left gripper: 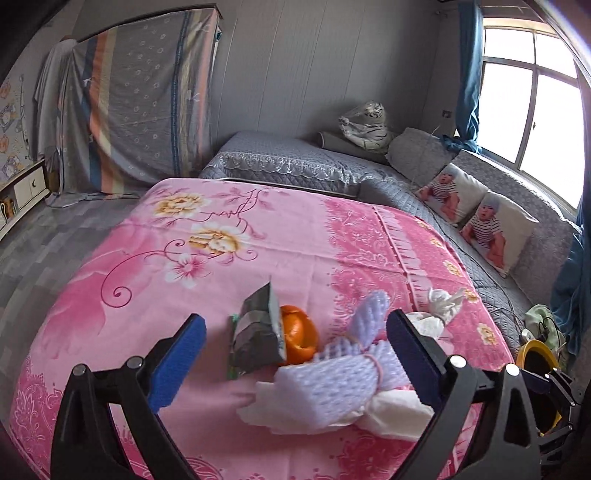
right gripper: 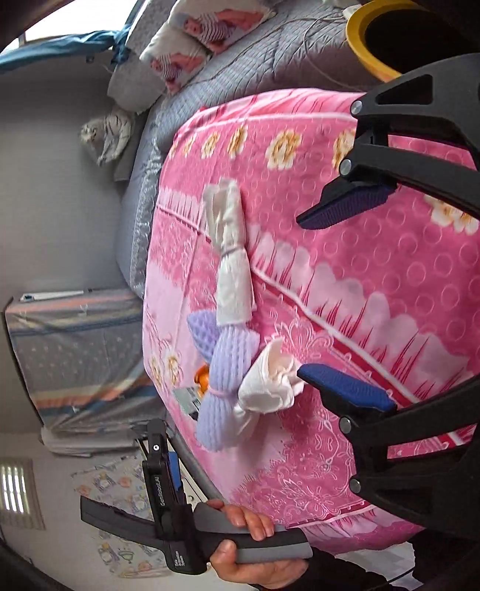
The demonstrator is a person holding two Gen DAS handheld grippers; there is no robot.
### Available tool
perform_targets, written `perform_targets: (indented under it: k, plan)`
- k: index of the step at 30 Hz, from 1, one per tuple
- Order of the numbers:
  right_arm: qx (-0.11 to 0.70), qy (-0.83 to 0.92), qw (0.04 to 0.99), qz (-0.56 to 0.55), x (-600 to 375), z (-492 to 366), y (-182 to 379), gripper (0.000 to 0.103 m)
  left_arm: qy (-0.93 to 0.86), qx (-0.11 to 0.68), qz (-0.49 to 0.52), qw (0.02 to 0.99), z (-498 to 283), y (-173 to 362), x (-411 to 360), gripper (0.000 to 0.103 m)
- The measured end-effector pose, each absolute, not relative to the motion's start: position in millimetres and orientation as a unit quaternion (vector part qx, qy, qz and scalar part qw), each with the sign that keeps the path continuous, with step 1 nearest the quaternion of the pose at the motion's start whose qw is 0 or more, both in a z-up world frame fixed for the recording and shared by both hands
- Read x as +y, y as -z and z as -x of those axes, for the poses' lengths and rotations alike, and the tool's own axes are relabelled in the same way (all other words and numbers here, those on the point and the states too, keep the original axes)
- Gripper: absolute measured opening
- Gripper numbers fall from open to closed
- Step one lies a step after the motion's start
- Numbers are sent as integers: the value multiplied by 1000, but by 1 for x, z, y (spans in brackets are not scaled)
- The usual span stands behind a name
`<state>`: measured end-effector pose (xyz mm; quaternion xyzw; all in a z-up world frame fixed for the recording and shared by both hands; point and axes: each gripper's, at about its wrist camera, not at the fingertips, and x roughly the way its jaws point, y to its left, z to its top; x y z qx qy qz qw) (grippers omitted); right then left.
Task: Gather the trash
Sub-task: 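Grasp the green-grey snack bag with the left tool while the right tool grasps white tissue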
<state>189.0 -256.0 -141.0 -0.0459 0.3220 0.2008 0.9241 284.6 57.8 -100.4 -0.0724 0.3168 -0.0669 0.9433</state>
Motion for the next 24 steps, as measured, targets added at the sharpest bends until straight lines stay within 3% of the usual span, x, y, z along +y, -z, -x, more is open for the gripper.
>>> perform_targets:
  k: [12,24]
  plan:
    - [345,-231,904,104,-193,-219,153,82,62,348,44,934,-310,123,65,95]
    - [369,-248,888,116,-170,-242,164,82,72,387,87,915,-345,144,76,94]
